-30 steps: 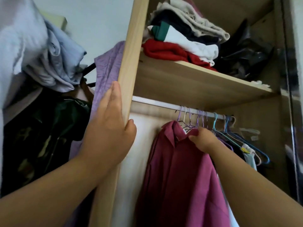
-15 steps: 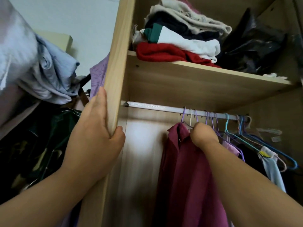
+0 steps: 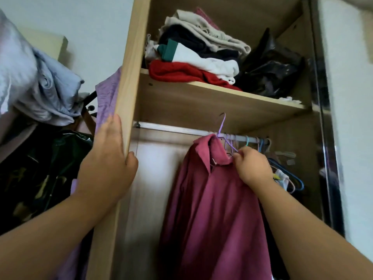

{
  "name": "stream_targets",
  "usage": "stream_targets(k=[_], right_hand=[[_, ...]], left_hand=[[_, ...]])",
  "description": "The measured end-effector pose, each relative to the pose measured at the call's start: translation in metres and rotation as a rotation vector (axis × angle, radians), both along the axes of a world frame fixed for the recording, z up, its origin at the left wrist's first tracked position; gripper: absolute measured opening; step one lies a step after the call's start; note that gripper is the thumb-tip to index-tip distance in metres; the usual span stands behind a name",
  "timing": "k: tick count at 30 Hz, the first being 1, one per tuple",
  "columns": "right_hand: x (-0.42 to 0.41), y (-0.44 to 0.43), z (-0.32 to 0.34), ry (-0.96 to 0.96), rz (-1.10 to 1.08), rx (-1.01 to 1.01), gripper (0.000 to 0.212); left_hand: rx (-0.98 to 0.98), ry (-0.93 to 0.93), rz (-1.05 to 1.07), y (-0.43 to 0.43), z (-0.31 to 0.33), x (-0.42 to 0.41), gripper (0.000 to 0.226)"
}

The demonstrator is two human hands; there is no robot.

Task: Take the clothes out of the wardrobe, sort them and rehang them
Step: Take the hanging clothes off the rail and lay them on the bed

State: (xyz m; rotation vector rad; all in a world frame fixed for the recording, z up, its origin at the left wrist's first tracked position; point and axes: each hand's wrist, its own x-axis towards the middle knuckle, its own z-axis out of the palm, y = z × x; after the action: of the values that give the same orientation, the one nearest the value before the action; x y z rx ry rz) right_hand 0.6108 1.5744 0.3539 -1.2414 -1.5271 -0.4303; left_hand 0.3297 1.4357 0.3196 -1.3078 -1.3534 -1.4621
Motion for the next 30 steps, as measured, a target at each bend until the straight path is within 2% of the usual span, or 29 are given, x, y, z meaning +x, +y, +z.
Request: stream_targets(k=[4,7,9,12,17,20,26,28,30], right_hand=[[0.033,-0.044,-0.047,0.001,0.000,0.008,0.021],[0.058,-0.081,-0.081,-0.036,-0.025,-0.014,0.017],[0.071,-0.110,-0.102,-0.103,-0.052,-0.035,0.014],[0.081,-0.162,-0.132,-0.184,-0.101,-0.111,0.014],[0.075,-0.248,-0.177,-0.213,-0.204,-0.229,0.011],[0.063,-0.295,-0.202,-0.170,-0.303,-0.282,0.008],[0.006,-0.397,-0.287,0.017,-0.608,-0.397,0.005],[-0.019,-0.429,-0.318,0.097,-0.715,-0.418,0.007],[-0.045,-0.463,-0.348,0.221,-0.823,-0.431,0.009]], left_hand=[[-0.001,0.256,0.141,0.001,-0.011,0.011,0.076],[-0.037,0.396,-0.037,0.012,-0.029,0.043,0.063],[-0.162,0.410,-0.240,0.021,-0.045,0.074,0.062],[-0.386,0.418,-0.427,0.035,-0.076,0.118,0.072],[-0.662,0.240,-0.735,0.058,-0.134,0.144,0.076],[-0.755,0.288,-0.884,0.055,-0.177,0.142,0.059],[-0.932,0.572,-1.213,0.027,-0.254,0.131,0.037],[-0.988,0.607,-1.349,0.004,-0.278,0.129,0.016],[-1.020,0.626,-1.465,-0.026,-0.303,0.126,0.013]])
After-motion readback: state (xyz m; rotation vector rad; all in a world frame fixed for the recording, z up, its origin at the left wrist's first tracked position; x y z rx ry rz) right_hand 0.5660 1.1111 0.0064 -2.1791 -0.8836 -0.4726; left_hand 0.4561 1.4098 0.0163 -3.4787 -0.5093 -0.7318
